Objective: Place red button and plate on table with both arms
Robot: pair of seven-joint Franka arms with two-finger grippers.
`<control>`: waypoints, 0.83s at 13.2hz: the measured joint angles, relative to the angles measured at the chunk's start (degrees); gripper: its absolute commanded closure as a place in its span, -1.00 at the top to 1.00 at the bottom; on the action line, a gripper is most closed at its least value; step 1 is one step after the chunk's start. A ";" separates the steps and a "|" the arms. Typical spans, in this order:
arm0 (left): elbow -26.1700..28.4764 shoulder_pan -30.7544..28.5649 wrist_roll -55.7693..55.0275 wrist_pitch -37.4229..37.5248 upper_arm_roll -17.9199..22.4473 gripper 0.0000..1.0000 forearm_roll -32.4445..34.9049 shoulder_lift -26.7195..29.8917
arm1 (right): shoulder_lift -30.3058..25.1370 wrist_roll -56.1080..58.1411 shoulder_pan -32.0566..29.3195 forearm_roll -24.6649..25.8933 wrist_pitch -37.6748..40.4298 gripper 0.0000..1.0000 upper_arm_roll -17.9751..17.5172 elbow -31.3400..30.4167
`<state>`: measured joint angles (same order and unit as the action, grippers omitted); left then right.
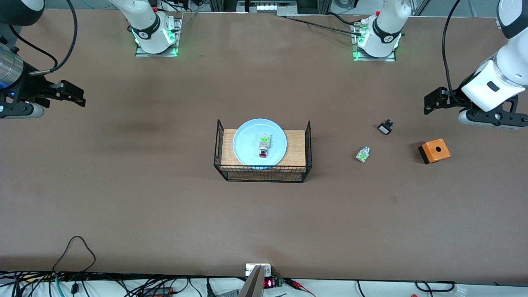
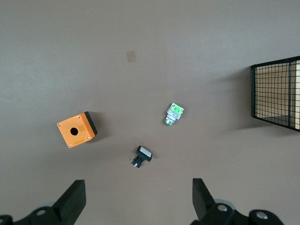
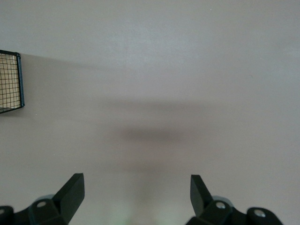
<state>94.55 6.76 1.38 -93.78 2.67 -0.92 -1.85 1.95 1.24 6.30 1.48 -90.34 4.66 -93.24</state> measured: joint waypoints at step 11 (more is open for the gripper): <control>-0.03 0.16 0.00 0.49 -0.36 1.00 -0.19 0.00 | 1.45 -0.03 0.00 0.00 -0.01 1.00 0.00 -0.03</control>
<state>94.52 6.93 1.38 -93.29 2.31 -1.11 -1.86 3.40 1.20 6.30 1.48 -90.34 4.66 -93.27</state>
